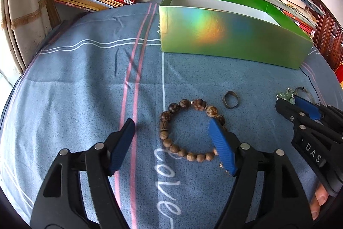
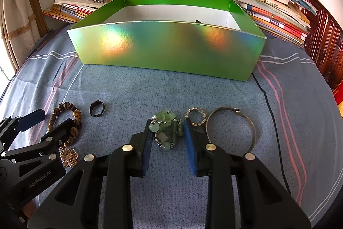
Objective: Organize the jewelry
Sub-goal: 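Grasp the brown bead bracelet with the left tool while the right tool grasps the jade charm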
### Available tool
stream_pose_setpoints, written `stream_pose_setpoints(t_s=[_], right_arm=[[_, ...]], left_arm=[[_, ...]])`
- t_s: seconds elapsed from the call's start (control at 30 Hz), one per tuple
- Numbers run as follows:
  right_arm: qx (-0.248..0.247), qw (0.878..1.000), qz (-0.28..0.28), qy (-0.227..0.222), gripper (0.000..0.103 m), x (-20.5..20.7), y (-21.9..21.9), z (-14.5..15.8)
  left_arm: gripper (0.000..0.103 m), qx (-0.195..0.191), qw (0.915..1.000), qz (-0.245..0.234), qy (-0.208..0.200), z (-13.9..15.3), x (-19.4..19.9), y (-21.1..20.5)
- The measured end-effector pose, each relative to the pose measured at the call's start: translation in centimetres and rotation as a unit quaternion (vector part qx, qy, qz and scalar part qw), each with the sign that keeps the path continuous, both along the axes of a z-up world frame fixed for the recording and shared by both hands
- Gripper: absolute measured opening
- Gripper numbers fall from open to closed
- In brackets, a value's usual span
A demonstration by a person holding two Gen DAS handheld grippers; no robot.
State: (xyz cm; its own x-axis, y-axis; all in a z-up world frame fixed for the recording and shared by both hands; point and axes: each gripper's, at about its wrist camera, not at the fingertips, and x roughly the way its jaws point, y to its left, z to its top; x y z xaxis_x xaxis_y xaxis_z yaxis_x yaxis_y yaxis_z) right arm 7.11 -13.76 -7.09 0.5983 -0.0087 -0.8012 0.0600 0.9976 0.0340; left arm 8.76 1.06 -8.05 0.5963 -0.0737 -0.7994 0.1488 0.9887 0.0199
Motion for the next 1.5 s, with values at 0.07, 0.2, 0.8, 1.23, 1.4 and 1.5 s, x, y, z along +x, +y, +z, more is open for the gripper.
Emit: stream_pose_setpoints(t_s=[0.07,0.2,0.8,1.23,1.4,1.5], right_arm=[[0.0,1.0,0.0,0.0,0.03,0.0,0.0,0.0],[0.0,1.0,0.0,0.0,0.03,0.0,0.0,0.0],[-0.002,1.0,0.0,0.001,0.036,-0.1,0.0,-0.1],[-0.004,1.0,0.004,-0.001,0.027,-0.4,0.3,-0.1],[-0.001,1.0,0.004,-0.001,0.025,-0.9,0.4,0.0],[0.003,1.0,0.002,-0.001,0.025,-1.1,0.2,0.0]], left_arm=[[0.072,0.0,1.0,0.0,0.0,0.0,0.1,0.0],[0.073,0.0,1.0,0.0,0.0,0.0,0.1,0.1],[0.073,0.003,1.0,-0.001,0.0,0.0,0.0,0.3],[0.009,0.005,0.9991,-0.041,0.007,0.5,-1.5,-1.3],[0.009,0.001,0.9992,-0.038,0.012,0.6,-1.7,-1.2],[0.009,-0.001,0.9993,-0.037,0.01,0.7,-1.9,-1.1]])
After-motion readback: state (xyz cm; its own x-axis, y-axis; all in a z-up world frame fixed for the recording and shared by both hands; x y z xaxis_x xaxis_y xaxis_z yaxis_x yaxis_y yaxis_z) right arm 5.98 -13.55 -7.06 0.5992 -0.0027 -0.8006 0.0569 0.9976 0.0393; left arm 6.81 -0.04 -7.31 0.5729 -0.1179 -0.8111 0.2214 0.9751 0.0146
